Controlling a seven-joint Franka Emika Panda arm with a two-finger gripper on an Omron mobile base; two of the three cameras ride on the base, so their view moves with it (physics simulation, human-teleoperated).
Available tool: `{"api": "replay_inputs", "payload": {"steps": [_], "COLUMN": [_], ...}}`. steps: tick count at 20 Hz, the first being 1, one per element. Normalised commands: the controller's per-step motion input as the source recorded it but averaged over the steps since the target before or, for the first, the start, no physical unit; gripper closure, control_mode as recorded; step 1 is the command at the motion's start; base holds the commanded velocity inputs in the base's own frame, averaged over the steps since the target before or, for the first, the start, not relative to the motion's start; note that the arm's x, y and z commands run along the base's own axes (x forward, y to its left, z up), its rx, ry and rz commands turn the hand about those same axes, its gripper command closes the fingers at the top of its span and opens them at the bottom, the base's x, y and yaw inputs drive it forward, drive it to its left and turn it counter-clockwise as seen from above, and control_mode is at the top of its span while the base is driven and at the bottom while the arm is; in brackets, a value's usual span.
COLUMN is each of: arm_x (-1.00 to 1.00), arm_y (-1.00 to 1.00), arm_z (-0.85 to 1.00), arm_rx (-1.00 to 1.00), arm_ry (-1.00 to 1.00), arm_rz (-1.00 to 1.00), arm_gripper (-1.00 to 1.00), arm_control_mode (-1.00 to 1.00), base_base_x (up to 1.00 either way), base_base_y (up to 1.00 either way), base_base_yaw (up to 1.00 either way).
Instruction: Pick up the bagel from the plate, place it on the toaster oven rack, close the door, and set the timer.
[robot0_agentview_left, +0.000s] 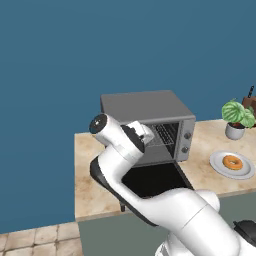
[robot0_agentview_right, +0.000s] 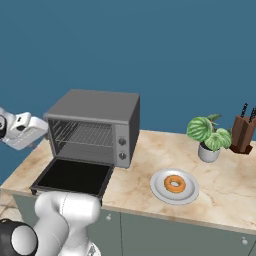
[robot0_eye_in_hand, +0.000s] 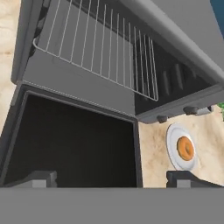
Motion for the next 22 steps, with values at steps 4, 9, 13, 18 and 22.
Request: {"api": "replay_inputs", "payload": {"steps": [4,9,13,18,22], "arm_x": [0.20,0.32,0.46,0.46,0.51], "arm_y": [0.02,0.00,0.00,0.00,0.00], "arm_z": [-0.41,-0.28,-0.13,-0.19,-0.28], "arm_rx": [-0.06,-0.10,-0.13,-0.15,-0.17], "arm_ry": [-0.02,0.00,0.00,0.00,0.00], "arm_rz": [0.03,0.06,0.05,0.08,0.09], "arm_gripper": [-1.00,-1.00,-1.00,-1.00,-1.00], "arm_control_mode": [-1.00,-1.00,-1.00,-1.00,-1.00], "base_base_x": [0.00,0.00,0.00,0.00,0.00], "base_base_y": [0.00,0.00,0.00,0.00,0.00], "base_base_yaw": [0.00,0.00,0.00,0.00,0.00]}}
